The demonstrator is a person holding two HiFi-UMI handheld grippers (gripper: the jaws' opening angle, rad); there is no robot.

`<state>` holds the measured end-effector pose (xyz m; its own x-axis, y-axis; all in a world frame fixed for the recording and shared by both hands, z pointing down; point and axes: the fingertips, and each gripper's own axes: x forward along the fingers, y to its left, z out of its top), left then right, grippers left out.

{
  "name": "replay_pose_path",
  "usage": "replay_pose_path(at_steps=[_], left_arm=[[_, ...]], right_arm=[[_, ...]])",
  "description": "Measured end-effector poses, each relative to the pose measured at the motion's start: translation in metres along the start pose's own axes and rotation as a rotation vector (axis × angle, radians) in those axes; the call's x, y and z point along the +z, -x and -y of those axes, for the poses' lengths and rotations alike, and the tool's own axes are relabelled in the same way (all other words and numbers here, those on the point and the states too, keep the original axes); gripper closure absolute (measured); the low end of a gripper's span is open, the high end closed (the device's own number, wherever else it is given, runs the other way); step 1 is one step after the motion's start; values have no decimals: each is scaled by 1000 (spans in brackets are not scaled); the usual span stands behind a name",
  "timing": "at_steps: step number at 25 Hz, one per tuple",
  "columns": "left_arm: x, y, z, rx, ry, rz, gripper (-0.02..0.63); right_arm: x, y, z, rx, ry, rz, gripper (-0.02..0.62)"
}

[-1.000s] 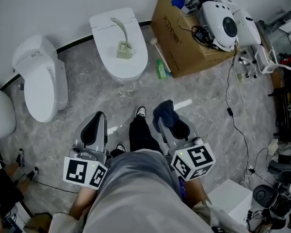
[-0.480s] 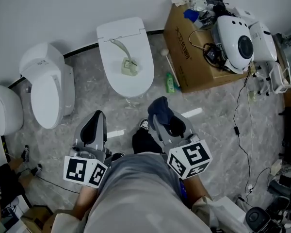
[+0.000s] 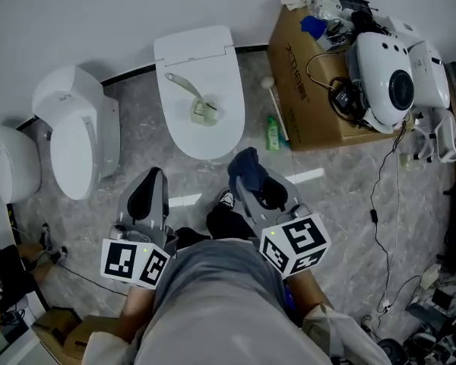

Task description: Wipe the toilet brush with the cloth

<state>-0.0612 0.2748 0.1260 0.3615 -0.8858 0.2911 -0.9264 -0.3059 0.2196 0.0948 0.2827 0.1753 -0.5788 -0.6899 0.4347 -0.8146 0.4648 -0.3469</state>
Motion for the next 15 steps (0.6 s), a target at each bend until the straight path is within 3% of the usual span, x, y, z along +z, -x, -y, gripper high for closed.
replay_pose_path(at_steps=[15], left_arm=[[0, -62, -28, 93, 46, -19, 606]], right_arm=[[14, -58, 38, 57, -11, -58, 480]])
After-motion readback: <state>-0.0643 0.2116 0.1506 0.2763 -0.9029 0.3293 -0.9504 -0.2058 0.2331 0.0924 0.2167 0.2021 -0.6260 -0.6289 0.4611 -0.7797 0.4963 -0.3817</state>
